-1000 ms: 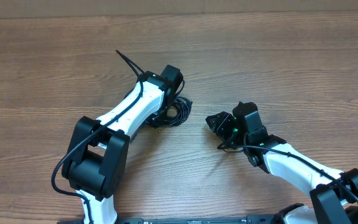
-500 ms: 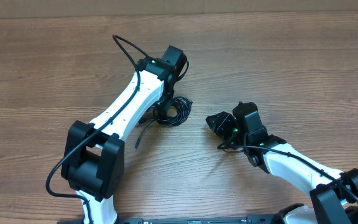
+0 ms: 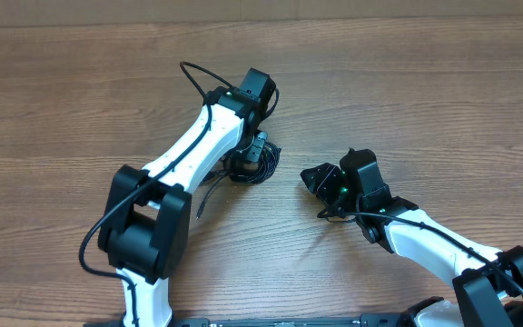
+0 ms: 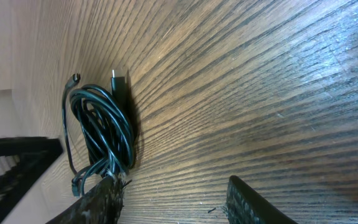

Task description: Untangle cables

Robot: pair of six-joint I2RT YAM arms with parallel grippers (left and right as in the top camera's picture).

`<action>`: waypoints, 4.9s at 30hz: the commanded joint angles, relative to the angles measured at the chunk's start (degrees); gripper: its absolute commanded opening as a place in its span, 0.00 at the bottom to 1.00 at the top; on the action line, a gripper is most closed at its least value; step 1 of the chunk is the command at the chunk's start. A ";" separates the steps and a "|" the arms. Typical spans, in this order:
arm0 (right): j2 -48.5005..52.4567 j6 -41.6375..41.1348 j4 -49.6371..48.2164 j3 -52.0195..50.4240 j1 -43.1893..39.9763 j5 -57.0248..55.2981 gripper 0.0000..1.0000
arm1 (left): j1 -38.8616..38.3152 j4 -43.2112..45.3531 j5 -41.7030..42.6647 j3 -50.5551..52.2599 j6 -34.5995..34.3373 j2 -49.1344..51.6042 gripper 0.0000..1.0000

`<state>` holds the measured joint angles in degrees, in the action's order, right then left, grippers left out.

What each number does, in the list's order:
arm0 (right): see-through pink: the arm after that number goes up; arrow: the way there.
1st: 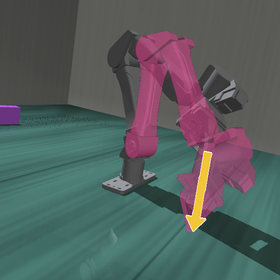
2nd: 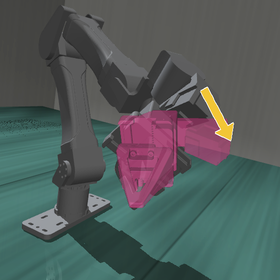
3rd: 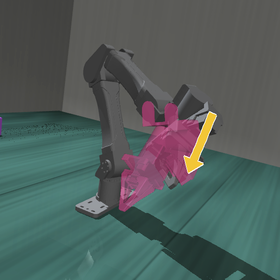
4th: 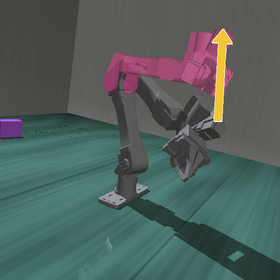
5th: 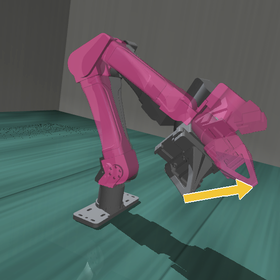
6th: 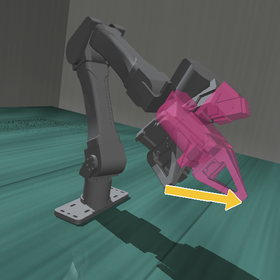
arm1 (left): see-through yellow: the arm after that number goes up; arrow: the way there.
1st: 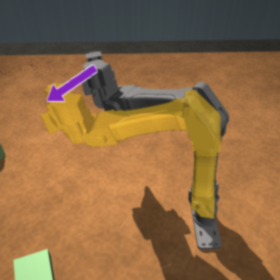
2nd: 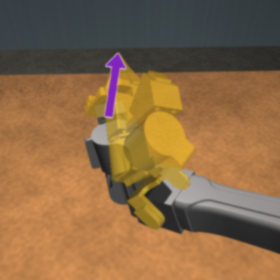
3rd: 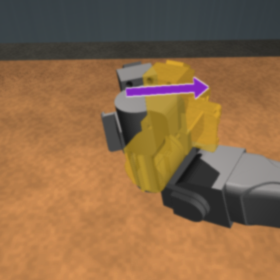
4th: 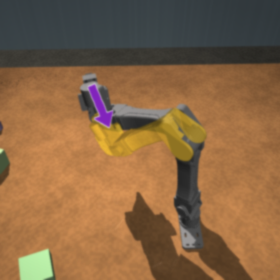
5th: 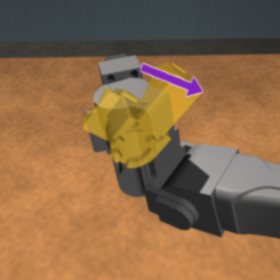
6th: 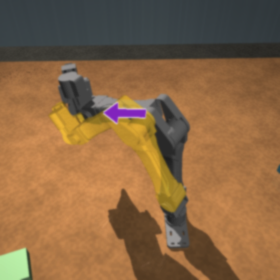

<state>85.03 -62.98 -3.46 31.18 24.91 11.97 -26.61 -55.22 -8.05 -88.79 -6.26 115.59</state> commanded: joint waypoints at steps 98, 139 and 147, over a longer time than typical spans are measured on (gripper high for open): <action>0.28 -5.81 -26.18 0.68 -3.30 31.76 0.04 | 13.84 -23.78 73.99 -3.56 49.92 9.88 0.04; 0.28 -4.76 -42.14 0.68 -7.52 34.64 0.04 | 12.63 -22.95 68.72 -3.54 49.51 9.88 0.04; 0.28 -4.70 -37.55 0.68 -6.43 31.78 0.04 | 12.07 -22.77 68.74 -3.54 49.48 9.88 0.04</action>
<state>85.25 -67.51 -41.63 31.40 18.52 45.17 -14.28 -78.00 59.90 -91.24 42.19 124.84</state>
